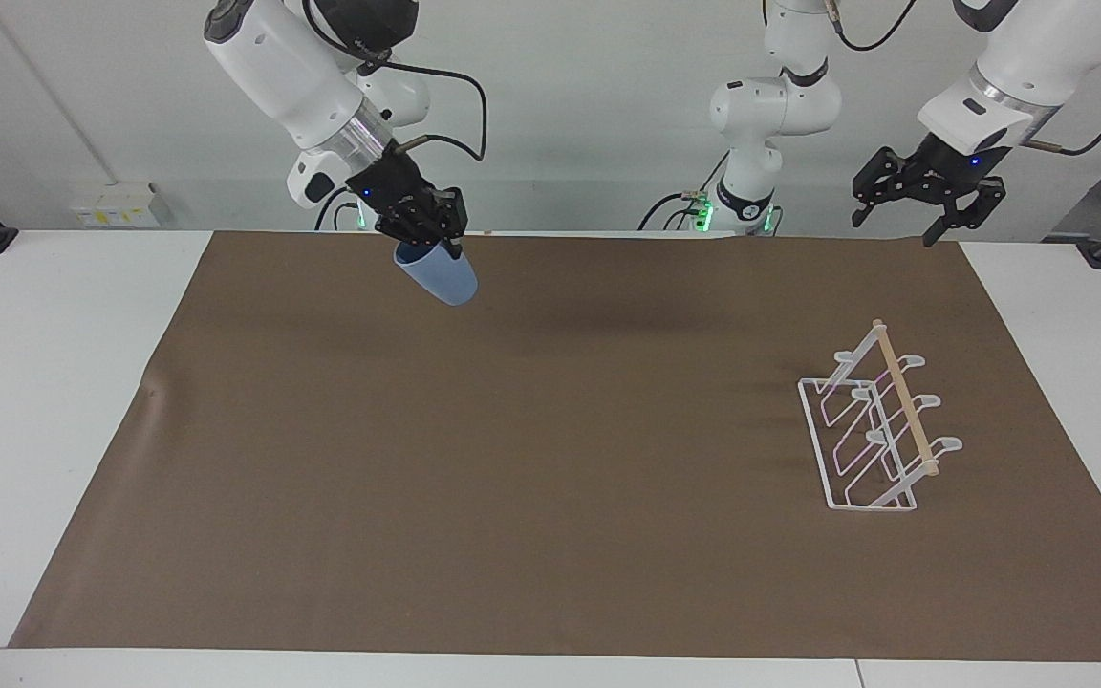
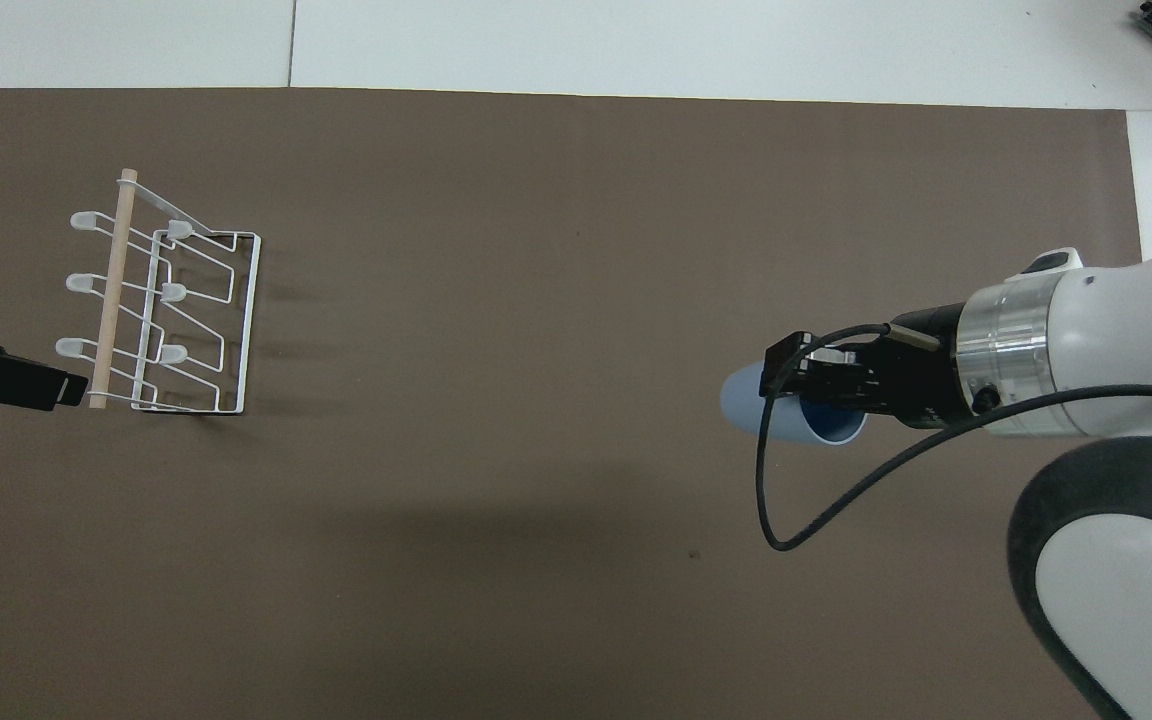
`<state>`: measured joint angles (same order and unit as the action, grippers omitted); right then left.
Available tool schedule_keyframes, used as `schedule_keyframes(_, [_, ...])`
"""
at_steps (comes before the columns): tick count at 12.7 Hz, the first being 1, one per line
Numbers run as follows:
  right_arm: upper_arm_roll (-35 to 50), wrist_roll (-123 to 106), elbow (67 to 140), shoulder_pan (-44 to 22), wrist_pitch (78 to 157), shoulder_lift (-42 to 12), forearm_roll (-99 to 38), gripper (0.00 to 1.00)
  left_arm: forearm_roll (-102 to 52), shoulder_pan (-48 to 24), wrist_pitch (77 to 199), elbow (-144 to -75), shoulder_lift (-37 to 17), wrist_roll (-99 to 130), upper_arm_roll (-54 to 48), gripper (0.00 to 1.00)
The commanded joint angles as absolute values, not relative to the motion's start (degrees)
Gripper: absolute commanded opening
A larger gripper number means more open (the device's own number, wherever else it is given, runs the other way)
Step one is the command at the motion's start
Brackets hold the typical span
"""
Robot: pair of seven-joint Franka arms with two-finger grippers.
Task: Hang cup on cup holder
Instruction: 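Carry the cup toward the left gripper while the left gripper approaches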
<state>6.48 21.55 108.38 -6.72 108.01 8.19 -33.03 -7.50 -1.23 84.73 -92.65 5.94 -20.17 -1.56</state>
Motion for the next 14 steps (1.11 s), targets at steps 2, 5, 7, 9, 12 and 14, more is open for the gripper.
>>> schedule_keyframes(2, [6.5, 32.2, 109.4, -9.2, 111.9, 8.1, -39.3, 0.0, -9.4, -4.0, 86.2, -93.9, 7.2, -33.6, -1.6, 1.0])
schedule_keyframes(5, [6.9, 44.5, 109.4, -11.9, 117.7, 7.8, -44.5, 0.0, -11.6, -6.5, 85.9, -94.0, 7.3, -47.3, -1.8, 1.0])
schedule_keyframes(7, [6.9, 53.3, 109.4, -15.1, 123.1, 7.0, -47.0, 0.0, -12.6, -8.0, 85.7, -94.3, 7.5, -52.6, -2.3, 1.0])
schedule_keyframes(9, [6.9, 59.6, 109.4, -18.0, 128.2, 6.2, -49.6, 0.0, -15.0, -8.9, 86.3, -94.3, 7.6, -57.9, -2.8, 1.0])
schedule_keyframes(12, [6.9, 67.7, 109.3, -21.3, 134.8, 5.3, -52.3, 0.0, -19.4, -9.7, 87.5, -94.7, 7.8, -62.9, -3.0, 1.0])
schedule_keyframes(14, [6.9, 72.9, 109.2, -23.5, 138.1, 4.8, -54.3, 0.0, -21.8, -10.7, 89.9, -95.7, 8.2, -66.4, -3.1, 1.0])
